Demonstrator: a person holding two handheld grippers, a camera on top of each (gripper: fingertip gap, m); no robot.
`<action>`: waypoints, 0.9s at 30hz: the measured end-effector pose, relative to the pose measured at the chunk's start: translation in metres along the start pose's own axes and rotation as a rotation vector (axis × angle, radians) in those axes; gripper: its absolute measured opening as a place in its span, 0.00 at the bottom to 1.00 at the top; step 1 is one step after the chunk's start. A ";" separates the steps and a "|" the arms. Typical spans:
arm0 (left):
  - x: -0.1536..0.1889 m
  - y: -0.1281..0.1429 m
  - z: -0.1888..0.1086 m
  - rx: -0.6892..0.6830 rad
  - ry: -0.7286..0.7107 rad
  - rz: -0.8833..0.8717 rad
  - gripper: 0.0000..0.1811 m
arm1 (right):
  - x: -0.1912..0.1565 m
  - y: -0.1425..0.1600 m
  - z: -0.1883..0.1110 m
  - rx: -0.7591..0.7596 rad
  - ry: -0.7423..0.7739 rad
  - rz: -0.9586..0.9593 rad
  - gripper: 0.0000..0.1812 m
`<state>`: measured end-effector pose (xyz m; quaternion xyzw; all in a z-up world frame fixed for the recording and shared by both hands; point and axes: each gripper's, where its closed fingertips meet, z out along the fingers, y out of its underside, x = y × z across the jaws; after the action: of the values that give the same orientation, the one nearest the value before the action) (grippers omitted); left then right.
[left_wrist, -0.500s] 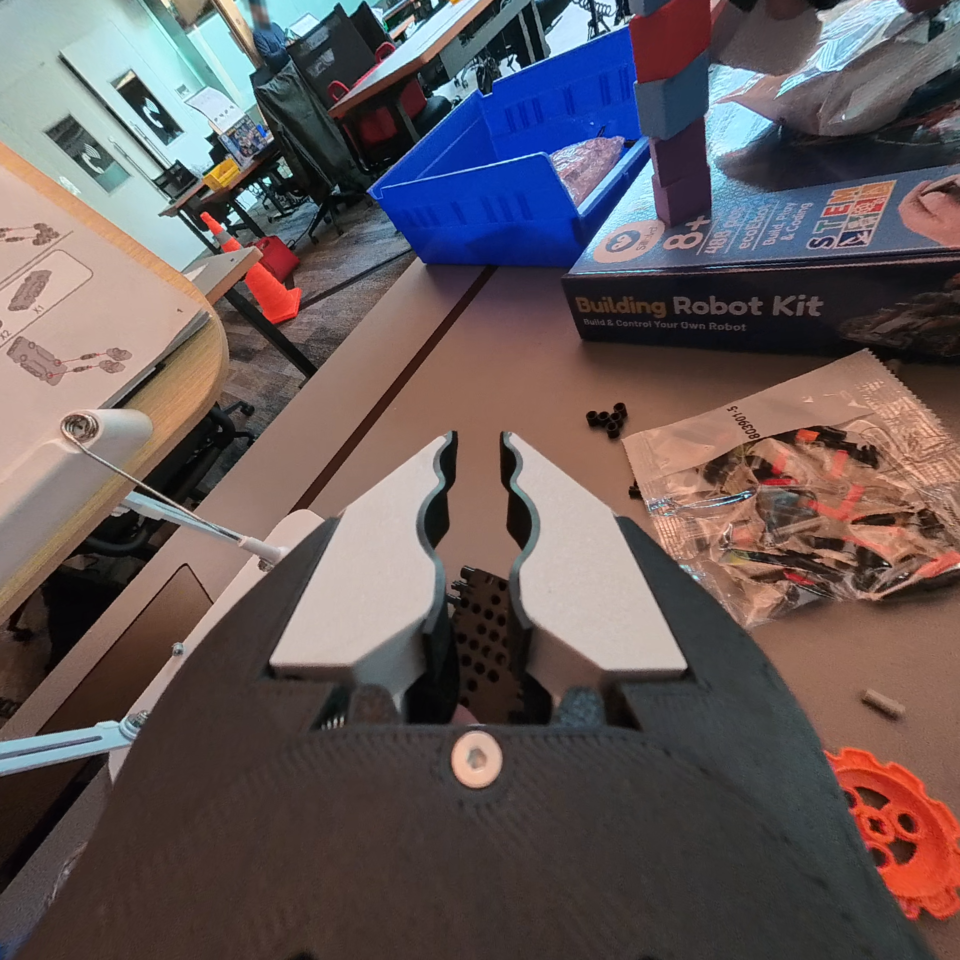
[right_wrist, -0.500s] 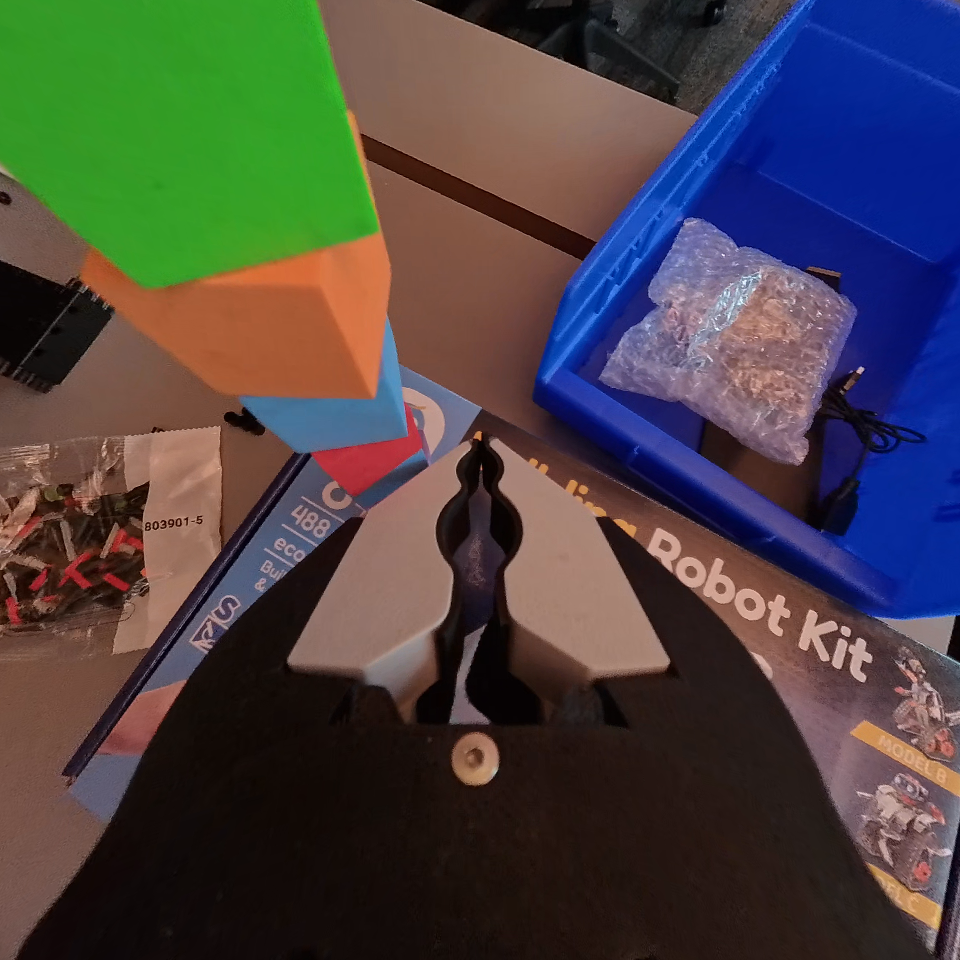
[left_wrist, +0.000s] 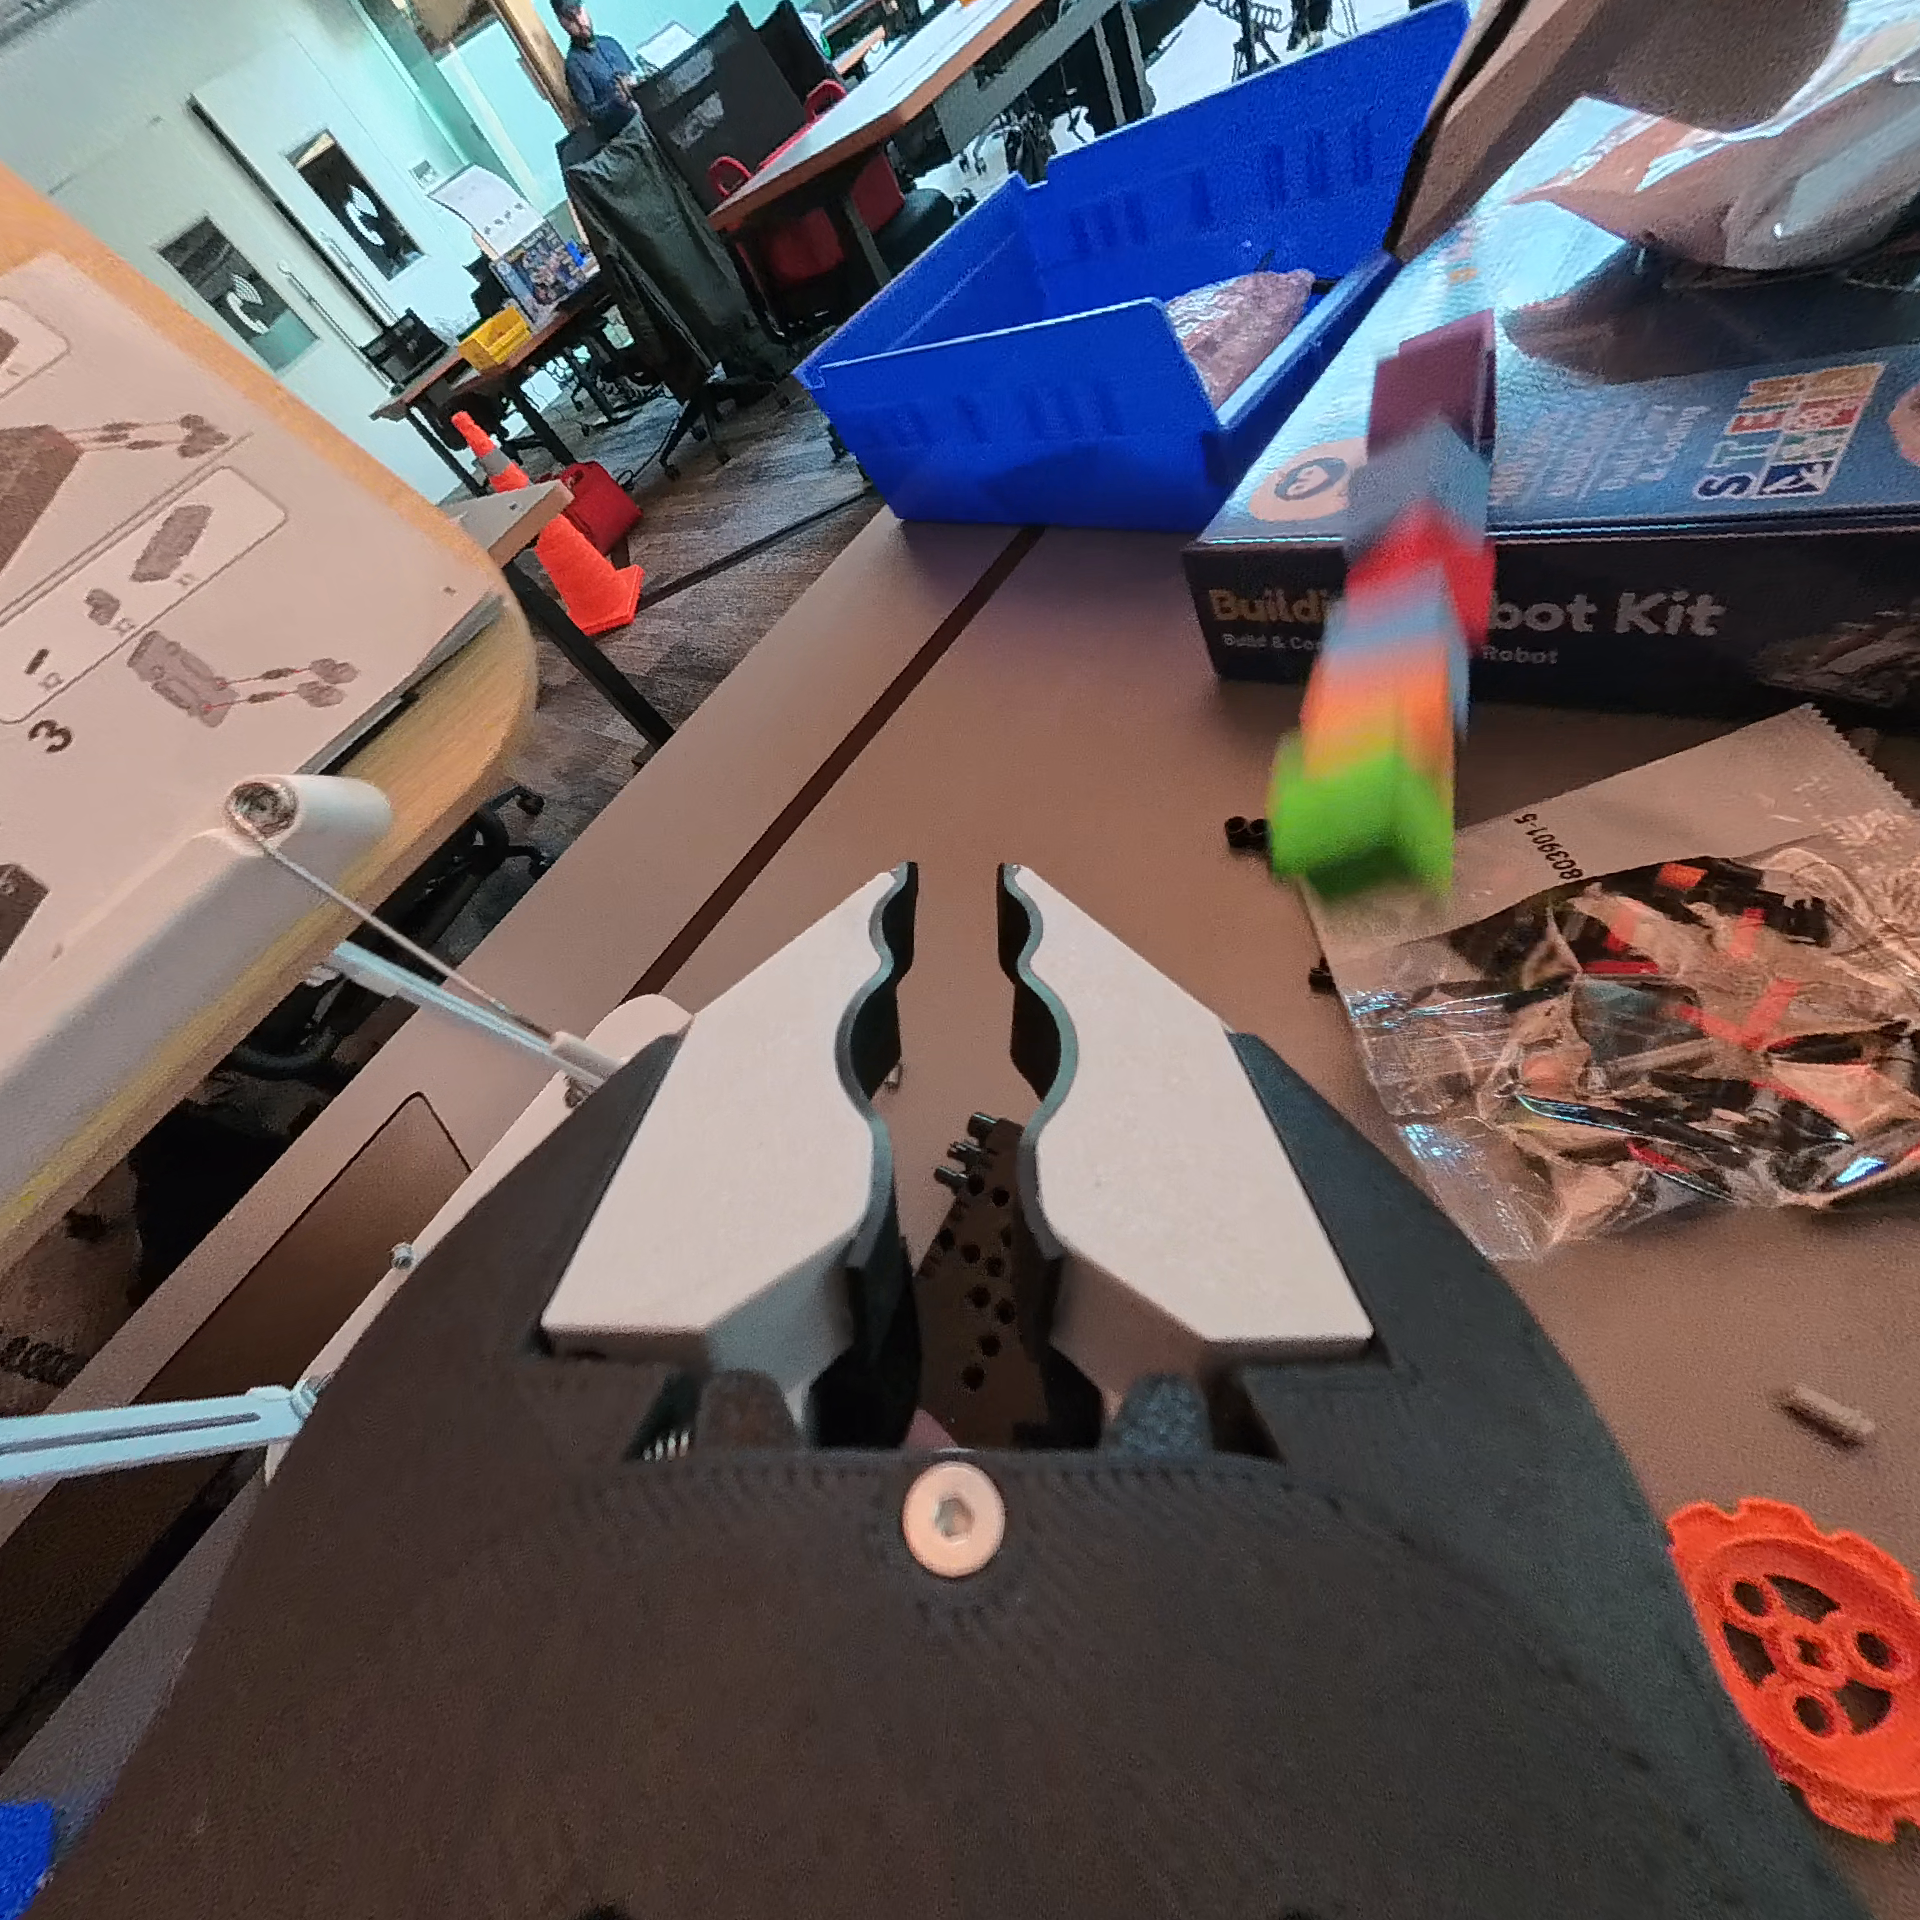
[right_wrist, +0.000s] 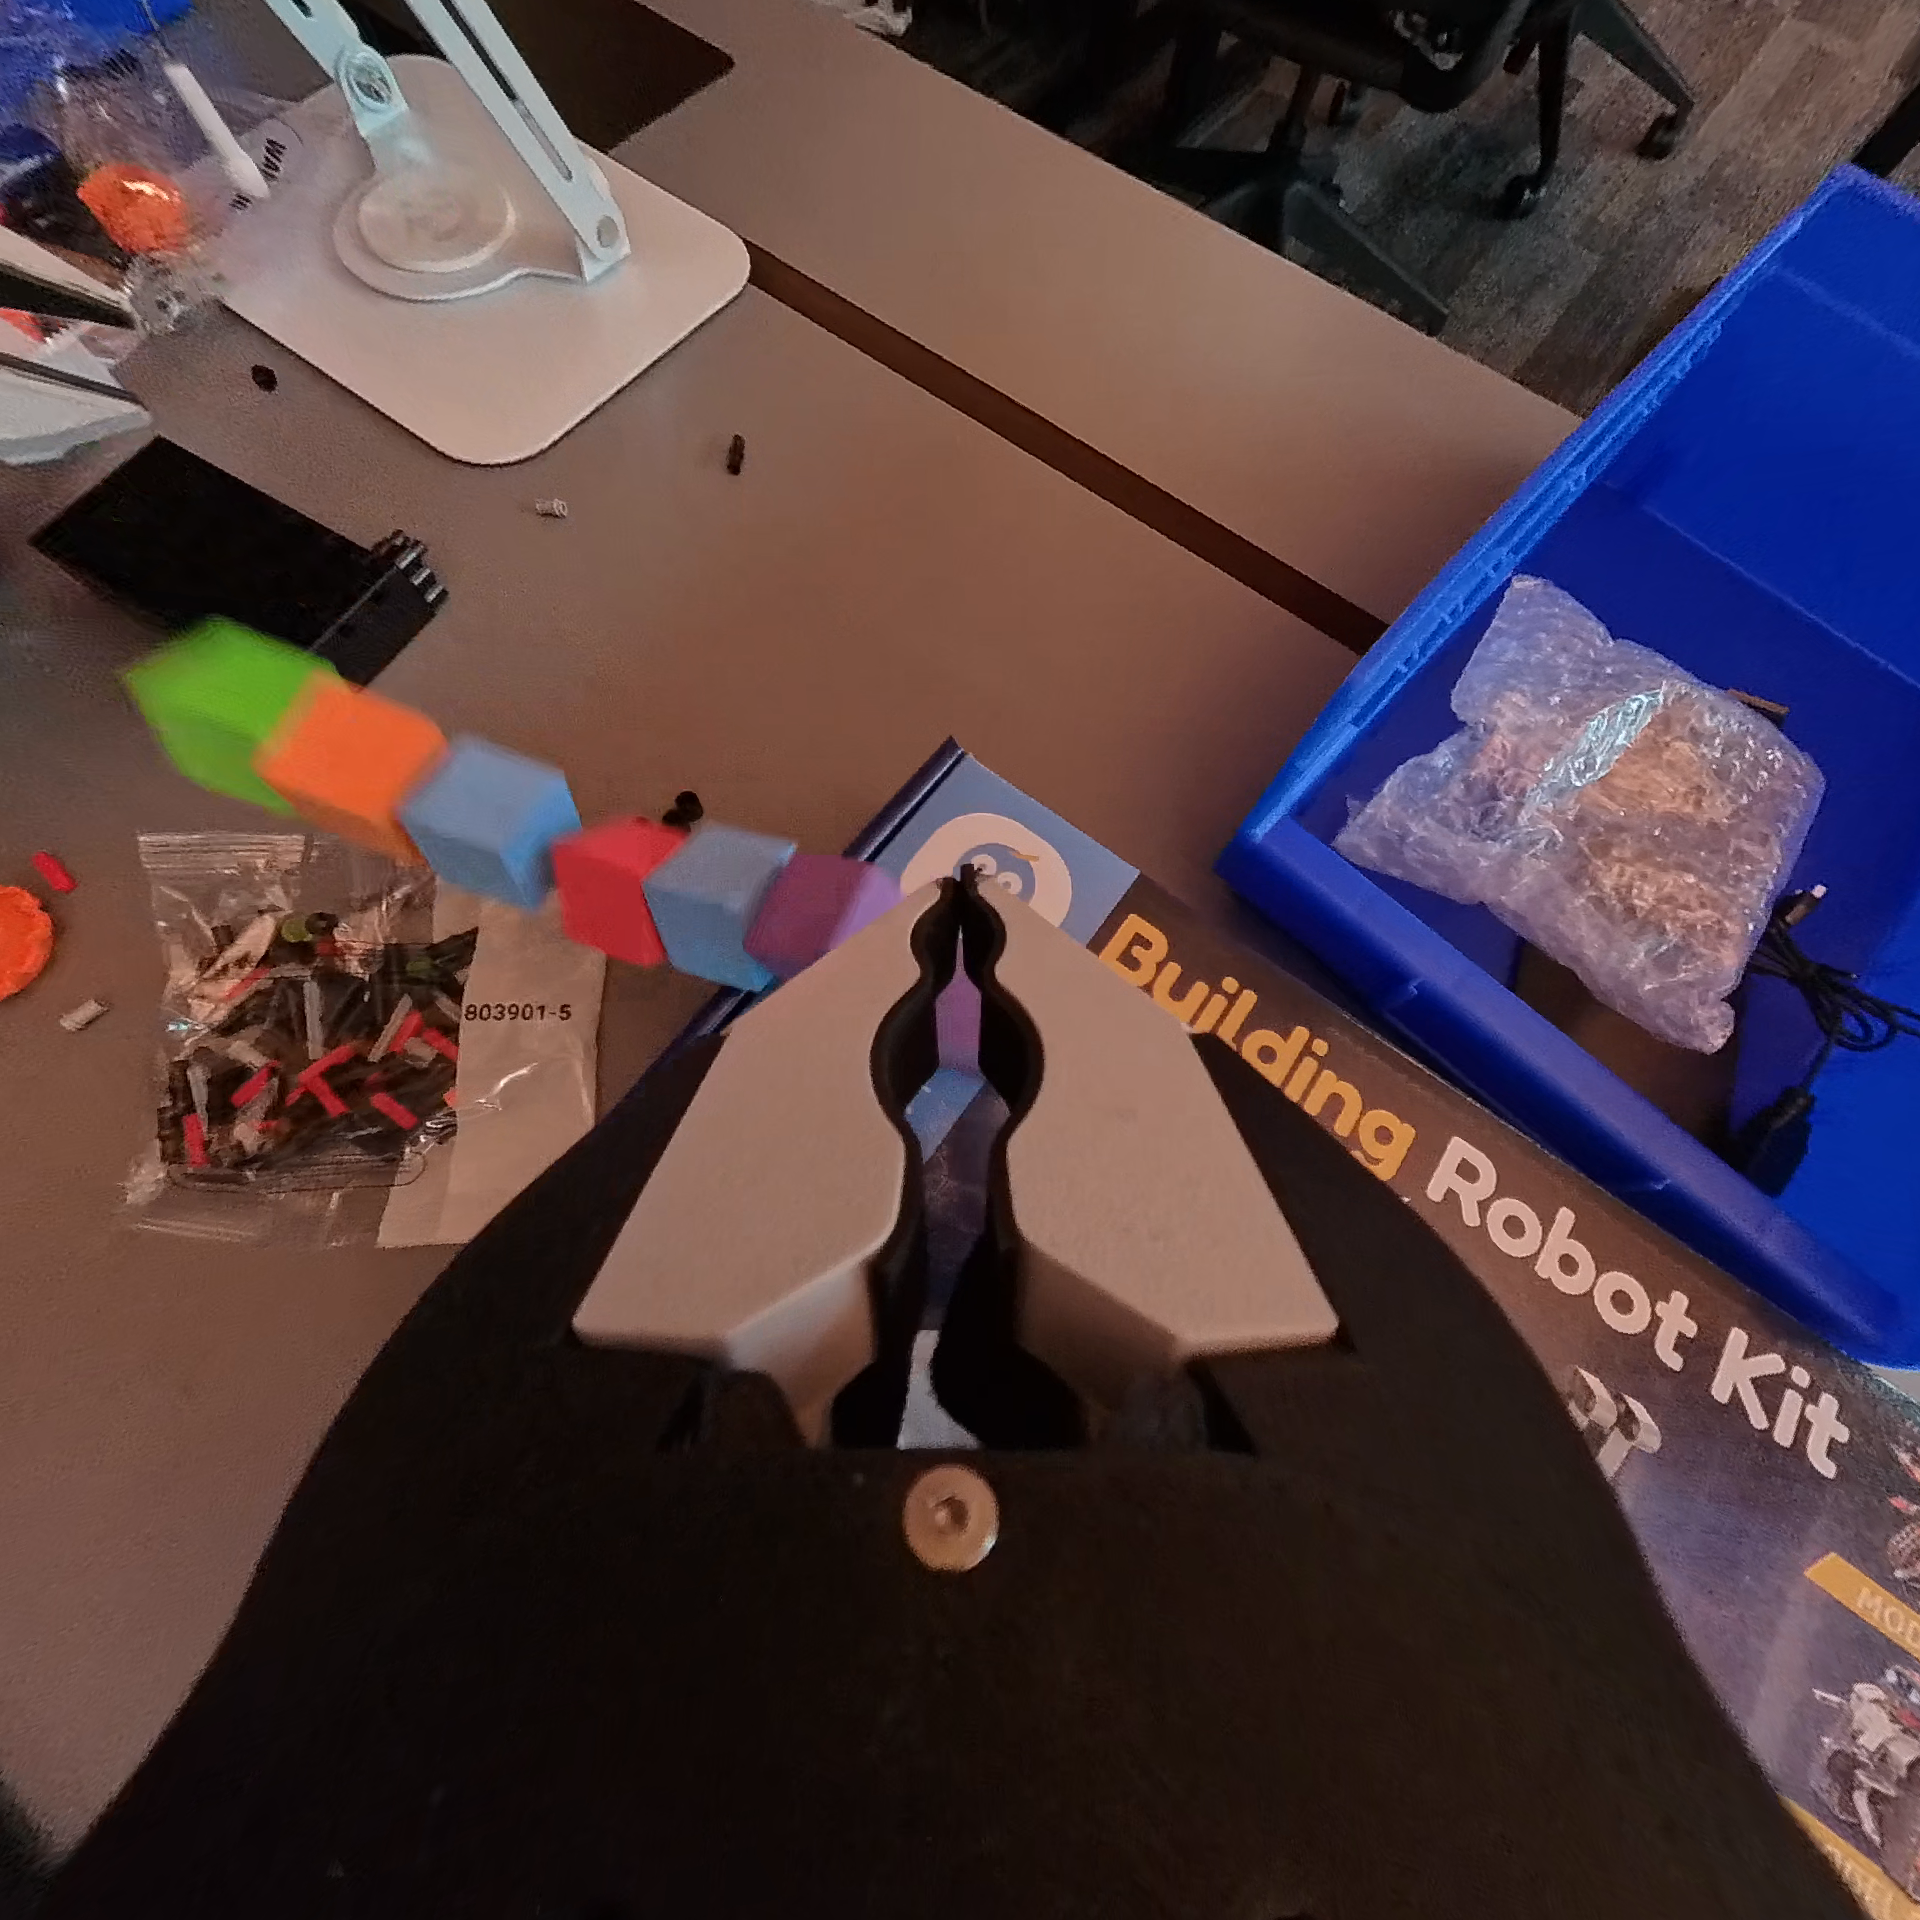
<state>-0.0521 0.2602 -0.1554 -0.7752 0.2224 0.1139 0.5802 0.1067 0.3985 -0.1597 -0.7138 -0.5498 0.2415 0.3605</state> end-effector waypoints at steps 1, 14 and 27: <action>-0.003 0.000 -0.001 0.003 -0.006 -0.007 0.07 | -0.001 -0.002 -0.002 0.008 0.000 0.001 0.00; -0.001 0.006 -0.001 -0.024 0.016 -0.016 0.07 | -0.004 -0.005 -0.027 0.069 0.056 0.029 0.09; 0.009 0.010 0.003 -0.051 0.060 -0.001 0.08 | -0.038 0.011 0.011 -0.148 0.015 -0.205 0.28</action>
<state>-0.0483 0.2590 -0.1689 -0.7929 0.2365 0.0961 0.5533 0.0945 0.3635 -0.1775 -0.6803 -0.6333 0.1568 0.3340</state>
